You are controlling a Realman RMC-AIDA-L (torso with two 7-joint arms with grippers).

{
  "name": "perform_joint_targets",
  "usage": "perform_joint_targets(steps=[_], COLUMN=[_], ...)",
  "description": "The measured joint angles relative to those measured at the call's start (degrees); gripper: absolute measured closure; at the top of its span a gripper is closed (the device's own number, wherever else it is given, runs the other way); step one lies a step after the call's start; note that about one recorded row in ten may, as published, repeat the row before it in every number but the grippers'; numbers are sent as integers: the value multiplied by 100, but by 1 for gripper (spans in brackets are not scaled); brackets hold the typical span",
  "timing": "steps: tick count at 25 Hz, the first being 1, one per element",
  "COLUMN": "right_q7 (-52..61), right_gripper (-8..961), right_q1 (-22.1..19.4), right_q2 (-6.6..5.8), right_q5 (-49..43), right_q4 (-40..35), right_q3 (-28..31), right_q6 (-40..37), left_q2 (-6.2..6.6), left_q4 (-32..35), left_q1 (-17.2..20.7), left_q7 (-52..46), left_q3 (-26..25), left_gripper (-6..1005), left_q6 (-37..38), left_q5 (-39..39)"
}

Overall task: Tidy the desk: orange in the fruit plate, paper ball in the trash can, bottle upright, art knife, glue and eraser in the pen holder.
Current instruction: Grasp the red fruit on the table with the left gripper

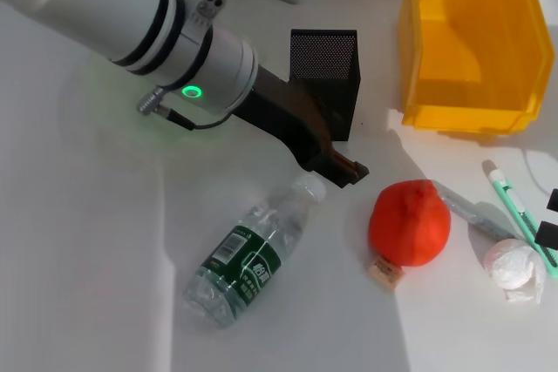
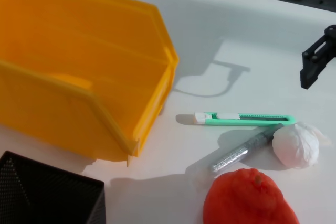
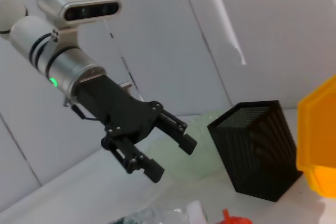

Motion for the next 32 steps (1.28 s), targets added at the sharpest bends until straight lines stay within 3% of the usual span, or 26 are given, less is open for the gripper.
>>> perform_joint_targets(steps=[14,32], right_q7=[27,42], right_gripper=[267,267], right_q1=[52,210], right_q2=[-52,-46], right_q5=[-138,-408], right_q4=[0,-22], right_q3=[-46,-70], right_q6=[141,142], left_q2=[4,4], left_q4=[-361,-1053], left_q1=[-6,112], left_q7=[5,15], left_q3=[1116,1993], left_gripper=[214,220], left_q6=[-899,-2182], left_q5=[-719,-1498])
